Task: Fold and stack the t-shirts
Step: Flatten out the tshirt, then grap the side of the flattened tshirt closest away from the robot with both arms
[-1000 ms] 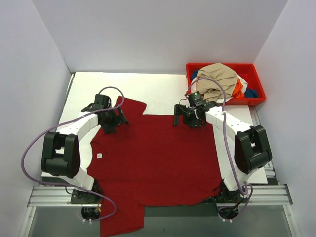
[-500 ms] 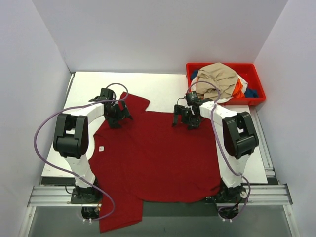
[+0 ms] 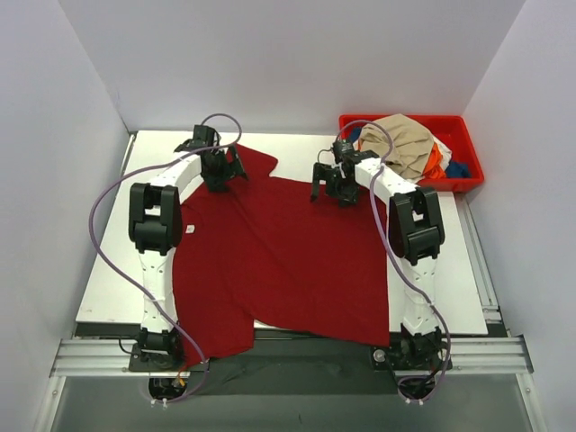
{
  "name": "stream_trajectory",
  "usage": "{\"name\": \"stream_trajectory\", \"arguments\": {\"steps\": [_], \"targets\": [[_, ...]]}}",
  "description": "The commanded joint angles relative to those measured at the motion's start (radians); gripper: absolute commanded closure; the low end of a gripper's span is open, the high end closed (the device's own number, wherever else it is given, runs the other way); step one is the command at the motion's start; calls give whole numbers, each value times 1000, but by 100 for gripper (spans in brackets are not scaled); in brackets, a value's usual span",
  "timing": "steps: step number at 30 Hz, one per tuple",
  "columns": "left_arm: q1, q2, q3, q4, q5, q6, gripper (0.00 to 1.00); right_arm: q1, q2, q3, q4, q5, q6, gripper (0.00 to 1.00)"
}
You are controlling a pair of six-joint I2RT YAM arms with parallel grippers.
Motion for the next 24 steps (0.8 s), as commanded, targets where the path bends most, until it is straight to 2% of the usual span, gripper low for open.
{"name": "stream_trajectory", "arguments": {"steps": [1, 2, 5, 8, 11, 13, 14, 17, 22, 24], "targets": [[4, 52, 203, -88, -53, 55, 3, -8, 2, 117, -94, 34, -51, 4], [3, 69, 299, -105, -67, 60, 3, -8, -1, 133, -94, 30, -51, 3], [3, 62, 404, -166, -95, 75, 3, -5, -38, 167, -94, 37, -58, 4], [4, -11, 397, -186, -122, 106, 3, 3, -96, 173, -94, 56, -80, 4], [7, -119, 306, -197, -135, 149, 3, 10, -186, 127, -94, 79, -83, 4], [7, -209, 181, -194, -136, 169, 3, 21, -223, 83, -93, 89, -75, 4], [7, -240, 68, -179, -132, 174, 2, 24, -255, 25, -90, 92, -60, 4], [6, -361, -109, -141, -104, 171, 3, 49, -324, -78, -73, 92, -35, 4], [9, -547, -500, -79, -90, 143, 3, 101, -435, -348, 5, 69, 29, 4], [9, -587, -589, -50, -82, 126, 3, 122, -473, -420, 34, 57, 58, 4]]}}
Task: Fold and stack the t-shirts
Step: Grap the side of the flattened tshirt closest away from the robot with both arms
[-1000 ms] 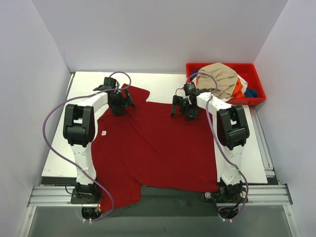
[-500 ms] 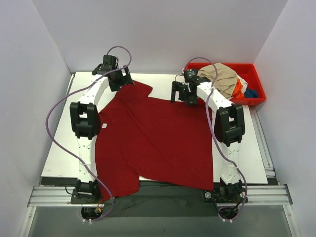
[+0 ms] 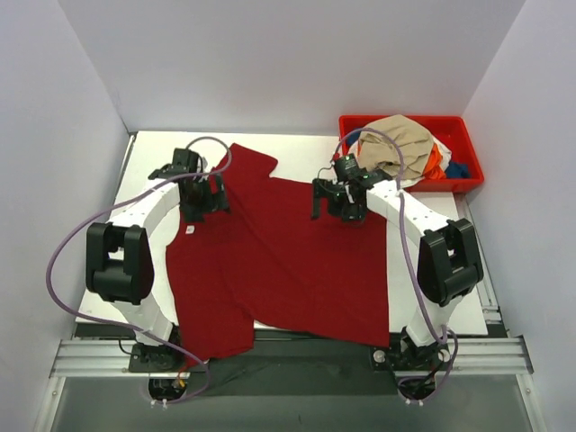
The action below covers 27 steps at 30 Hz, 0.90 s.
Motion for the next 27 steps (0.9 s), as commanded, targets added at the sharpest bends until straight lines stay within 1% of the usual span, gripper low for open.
{"name": "stream_trajectory", "arguments": {"steps": [1, 2, 5, 7, 10, 14, 18, 24, 25, 27], "targets": [[9, -92, -136, 64, 26, -21, 3, 30, -54, -142, 37, -19, 81, 4], [11, -103, -197, 82, 35, -29, 3, 37, -72, -169, 53, -21, 90, 4], [18, -120, -274, 123, 44, -47, 3, 60, -91, -256, 83, -30, 116, 4], [47, -105, -301, 157, 77, -61, 3, 60, -83, -302, 100, -37, 136, 4], [84, -53, -302, 199, 87, -61, 3, 55, -47, -316, 104, -39, 147, 4], [121, 28, -250, 202, 95, -40, 3, 35, 18, -289, 100, -41, 148, 4], [121, 98, -201, 219, 111, -26, 3, -6, 79, -234, 84, -39, 141, 4], [119, 217, -51, 183, 102, 2, 3, -69, 177, -117, 43, -42, 136, 4], [121, 249, -23, 177, 99, 6, 3, -74, 188, -73, 28, -34, 127, 4], [121, 285, 58, 156, 95, 17, 3, -83, 225, -25, 9, -30, 118, 4]]}}
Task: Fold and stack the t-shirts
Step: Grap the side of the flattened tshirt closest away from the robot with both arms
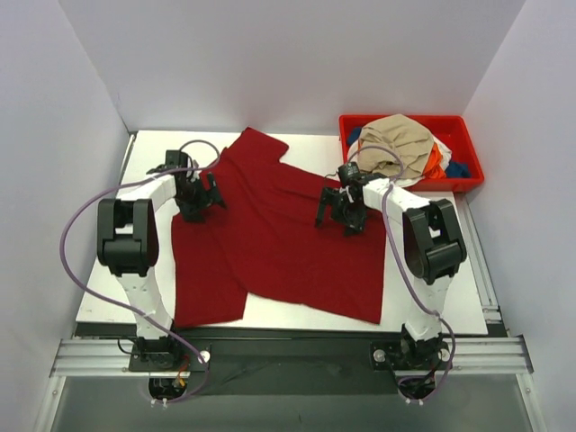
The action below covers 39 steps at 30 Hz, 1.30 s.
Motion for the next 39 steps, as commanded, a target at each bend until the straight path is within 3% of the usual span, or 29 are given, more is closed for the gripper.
{"name": "stream_trajectory", "arguments": {"steps": [1, 9, 14, 18, 22, 25, 29, 30, 33, 39], "targets": [[3, 120, 97, 34, -41, 59, 3, -22, 78, 98, -51, 50, -37, 4], [-3, 298, 382, -42, -47, 78, 3, -45, 195, 293, -137, 43, -69, 4], [-23, 341, 477, -53, -27, 104, 3, -48, 224, 353, -165, 37, -77, 4], [-45, 288, 511, -45, -66, 102, 3, -48, 221, 379, -177, 13, -92, 4], [-76, 126, 487, -7, -289, 102, 3, -48, 185, 393, -183, 8, -114, 5], [-87, -35, 410, -7, -455, 78, 3, -44, 139, 396, -183, 10, -125, 5], [-81, -267, 170, -24, -593, 1, 3, -36, 62, 370, -180, 13, -128, 4], [-79, -362, 49, -30, -631, -10, 3, -33, 50, 359, -180, 13, -126, 4], [-72, -549, -172, -79, -701, -86, 3, -25, -4, 302, -172, 5, -120, 5], [-38, -816, -421, -183, -741, -261, 3, -10, -125, 166, -128, -18, -92, 5]]}}
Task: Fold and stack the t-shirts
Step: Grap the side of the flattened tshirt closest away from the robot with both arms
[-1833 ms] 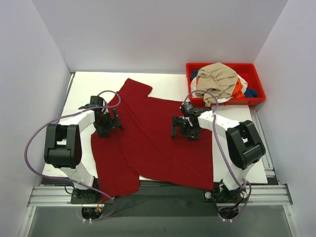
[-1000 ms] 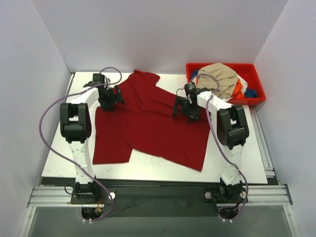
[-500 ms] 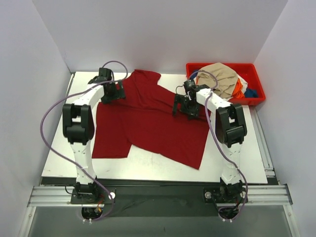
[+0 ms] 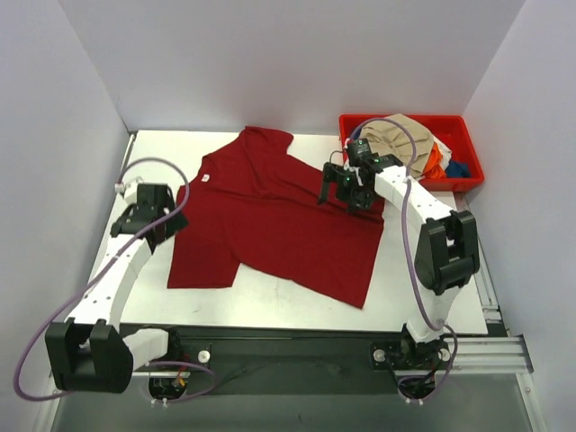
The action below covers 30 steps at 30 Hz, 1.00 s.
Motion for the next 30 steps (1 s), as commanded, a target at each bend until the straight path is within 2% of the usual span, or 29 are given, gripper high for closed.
{"name": "stream_trajectory", "arguments": {"steps": [1, 5, 10, 13, 22, 30], "targets": [[12, -75, -109, -115, -85, -155, 3, 15, -92, -70, -3, -18, 13, 5], [27, -89, -168, -166, -97, -216, 5, 17, -136, -122, 14, -10, 28, 5], [73, -52, -235, -152, -8, -258, 9, 15, -174, -170, 29, 7, 48, 5], [115, -41, -279, -114, 29, -269, 17, 17, -200, -190, 34, 18, 51, 5], [139, -54, -391, -42, 93, -284, 32, 15, -238, -240, 36, 39, 51, 5], [155, -11, -416, 9, 99, -264, 46, 18, -242, -240, 36, 38, 60, 5]]}}
